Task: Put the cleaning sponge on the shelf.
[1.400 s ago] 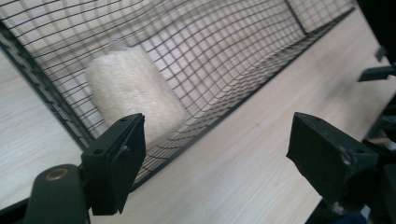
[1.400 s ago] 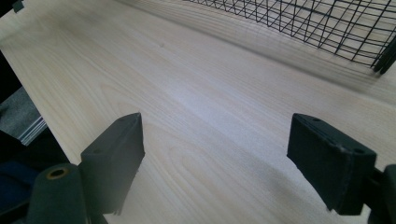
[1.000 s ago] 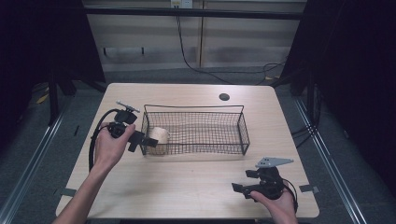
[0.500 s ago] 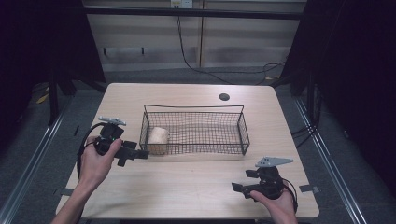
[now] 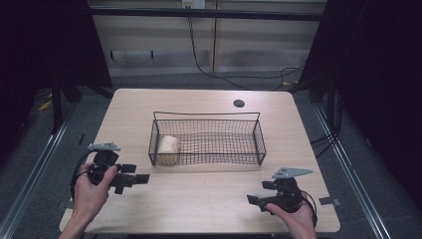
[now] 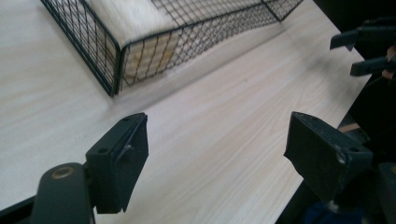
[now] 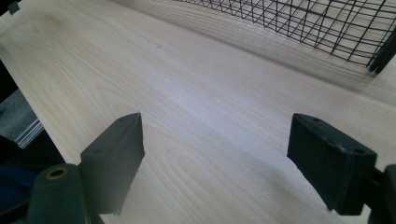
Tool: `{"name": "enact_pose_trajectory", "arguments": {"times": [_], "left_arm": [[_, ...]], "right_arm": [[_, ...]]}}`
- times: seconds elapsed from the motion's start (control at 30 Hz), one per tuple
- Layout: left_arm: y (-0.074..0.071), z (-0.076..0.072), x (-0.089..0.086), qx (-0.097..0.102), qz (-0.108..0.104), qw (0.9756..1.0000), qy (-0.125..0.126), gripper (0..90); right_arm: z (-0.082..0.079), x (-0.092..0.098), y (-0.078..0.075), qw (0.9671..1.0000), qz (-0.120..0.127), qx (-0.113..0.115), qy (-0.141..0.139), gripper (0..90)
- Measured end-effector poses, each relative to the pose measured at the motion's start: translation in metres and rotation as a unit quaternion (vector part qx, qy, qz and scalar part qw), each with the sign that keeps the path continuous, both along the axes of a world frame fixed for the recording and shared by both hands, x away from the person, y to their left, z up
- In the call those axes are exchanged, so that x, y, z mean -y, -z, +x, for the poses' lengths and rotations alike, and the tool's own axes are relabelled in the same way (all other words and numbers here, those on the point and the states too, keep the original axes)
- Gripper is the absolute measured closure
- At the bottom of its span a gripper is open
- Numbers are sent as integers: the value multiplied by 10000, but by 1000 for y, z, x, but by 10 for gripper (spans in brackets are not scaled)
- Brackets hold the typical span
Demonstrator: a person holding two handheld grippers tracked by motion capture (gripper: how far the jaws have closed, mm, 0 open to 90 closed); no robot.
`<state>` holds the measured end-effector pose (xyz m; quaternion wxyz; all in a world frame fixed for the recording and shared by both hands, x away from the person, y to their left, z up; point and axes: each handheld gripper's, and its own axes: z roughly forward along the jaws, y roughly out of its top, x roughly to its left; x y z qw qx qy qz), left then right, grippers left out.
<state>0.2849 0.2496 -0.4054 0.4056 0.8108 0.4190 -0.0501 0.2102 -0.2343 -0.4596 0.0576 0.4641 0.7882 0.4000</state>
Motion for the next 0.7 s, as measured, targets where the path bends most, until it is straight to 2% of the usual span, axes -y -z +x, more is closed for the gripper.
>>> {"name": "enact_pose_trajectory", "arguments": {"times": [0.03,0.1,0.13,0.27,0.43,0.53,0.57,0.6,0.7], "left_arm": [[6,-6,-1,33,16,10000,-47,212],[8,-8,-2,44,78,10000,-30,212],[12,-12,-3,-33,127,9999,-21,212],[19,-20,-6,-30,130,9999,48,208],[34,-33,-13,61,134,9998,-98,207],[47,-37,-16,-85,81,9999,-13,213],[50,-37,-17,-108,228,9997,-39,213],[54,-37,-19,-128,260,9995,-121,213],[59,-36,-20,-245,71,9995,-199,212]], "right_arm": [[0,0,0,10000,4,-3,10,184],[1,1,1,10000,15,13,8,184],[1,0,0,10000,28,43,29,184],[-1,0,0,10000,47,72,43,185],[0,0,1,9999,74,116,66,190],[-1,1,1,9997,88,166,153,191],[-1,1,1,9997,88,166,153,191],[-1,1,1,9996,48,207,164,191],[2,1,5,9996,-11,161,234,192]]}}
